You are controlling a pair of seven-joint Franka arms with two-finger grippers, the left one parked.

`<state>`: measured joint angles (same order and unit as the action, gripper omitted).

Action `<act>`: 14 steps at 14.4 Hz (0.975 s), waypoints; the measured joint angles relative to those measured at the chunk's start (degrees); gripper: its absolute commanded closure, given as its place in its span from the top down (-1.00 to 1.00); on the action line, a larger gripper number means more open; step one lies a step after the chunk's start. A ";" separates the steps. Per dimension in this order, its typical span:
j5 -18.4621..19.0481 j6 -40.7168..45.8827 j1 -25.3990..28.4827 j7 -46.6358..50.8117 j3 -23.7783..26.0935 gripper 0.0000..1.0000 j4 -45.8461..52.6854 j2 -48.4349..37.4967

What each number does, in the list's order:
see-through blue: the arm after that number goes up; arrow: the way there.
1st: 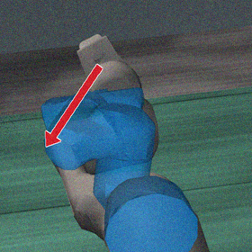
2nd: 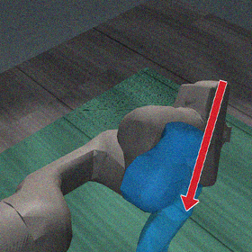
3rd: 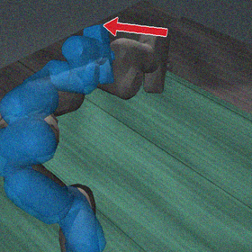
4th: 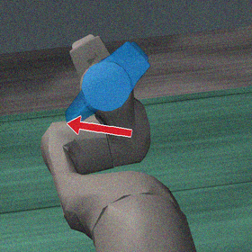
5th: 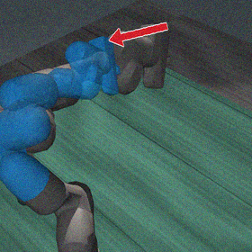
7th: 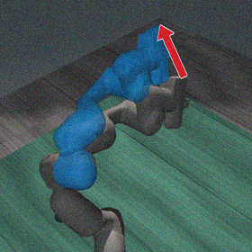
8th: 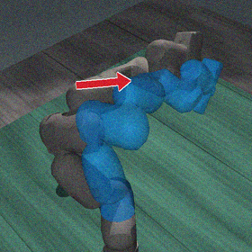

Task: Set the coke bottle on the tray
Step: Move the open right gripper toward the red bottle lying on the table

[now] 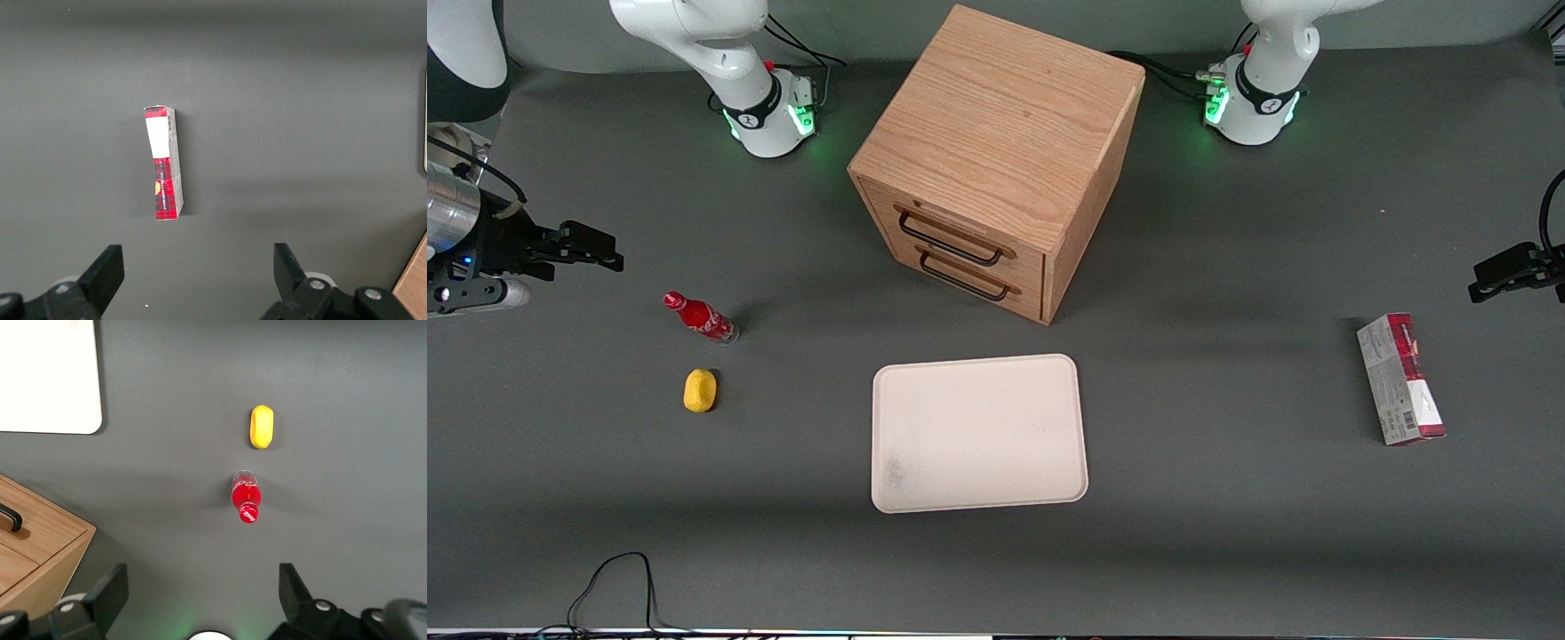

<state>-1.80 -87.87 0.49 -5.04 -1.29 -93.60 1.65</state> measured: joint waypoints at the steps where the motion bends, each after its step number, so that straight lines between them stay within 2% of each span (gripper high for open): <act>1: -0.01 0.08 0.13 0.00 -0.17 1.00 0.00 0.00; 10: -0.08 0.68 0.26 0.00 -0.38 1.00 0.37 0.03; 14: -0.08 4.95 0.24 -0.23 -1.86 1.00 0.81 -0.46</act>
<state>-1.88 -82.92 0.73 -5.27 -3.16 -92.79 1.19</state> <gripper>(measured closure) 0.000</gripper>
